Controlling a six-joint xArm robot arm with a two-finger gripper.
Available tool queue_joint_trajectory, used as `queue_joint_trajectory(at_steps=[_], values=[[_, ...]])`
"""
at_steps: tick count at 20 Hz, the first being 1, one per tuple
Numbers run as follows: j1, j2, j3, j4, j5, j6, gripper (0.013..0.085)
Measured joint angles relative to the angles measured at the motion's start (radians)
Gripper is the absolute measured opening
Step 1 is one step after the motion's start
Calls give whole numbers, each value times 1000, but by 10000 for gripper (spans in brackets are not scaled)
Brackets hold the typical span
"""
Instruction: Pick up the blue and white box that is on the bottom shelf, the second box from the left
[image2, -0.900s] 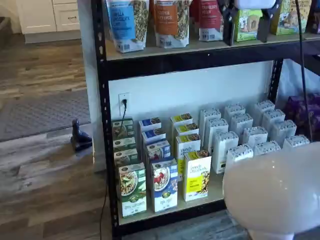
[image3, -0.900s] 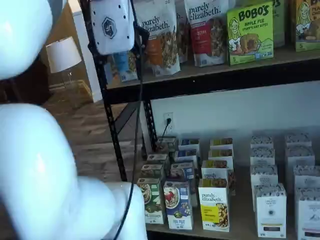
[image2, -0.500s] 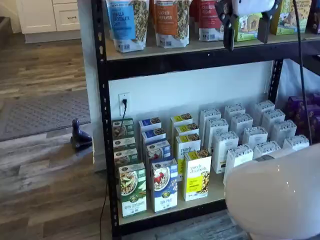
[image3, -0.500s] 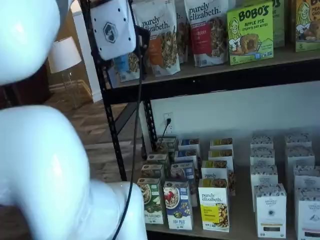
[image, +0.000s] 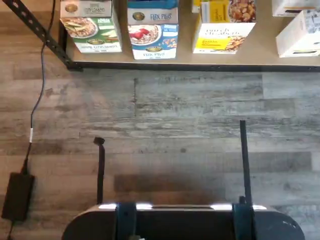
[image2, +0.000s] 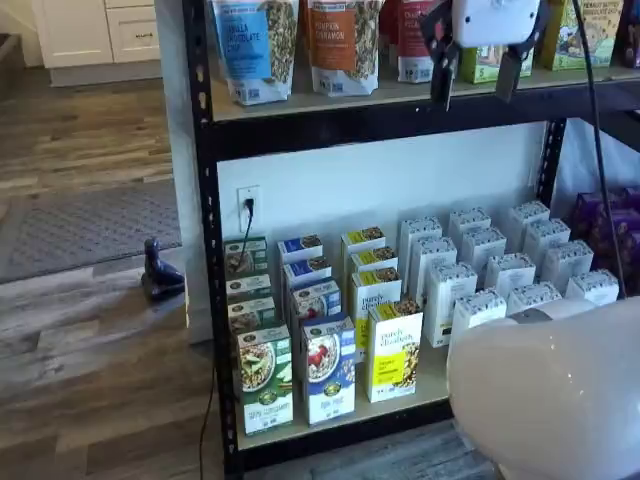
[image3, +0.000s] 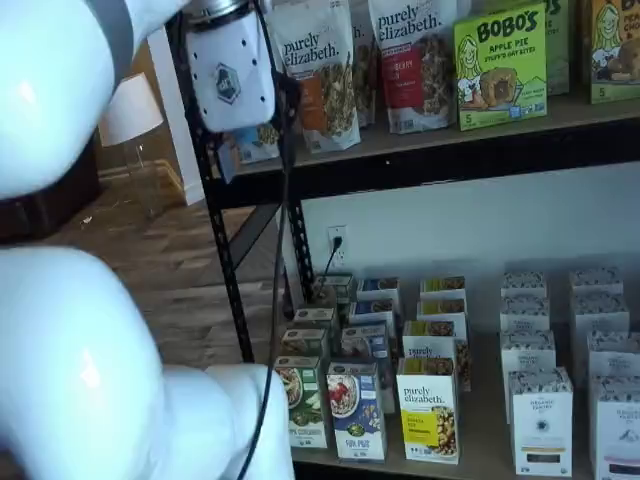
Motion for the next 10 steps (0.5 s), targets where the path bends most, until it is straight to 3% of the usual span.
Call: queue_joint_trajectory(at_steps=[4, 10], values=[[13, -19, 75, -7, -75, 11, 850], [10, -24, 157, 26, -155, 13, 850]])
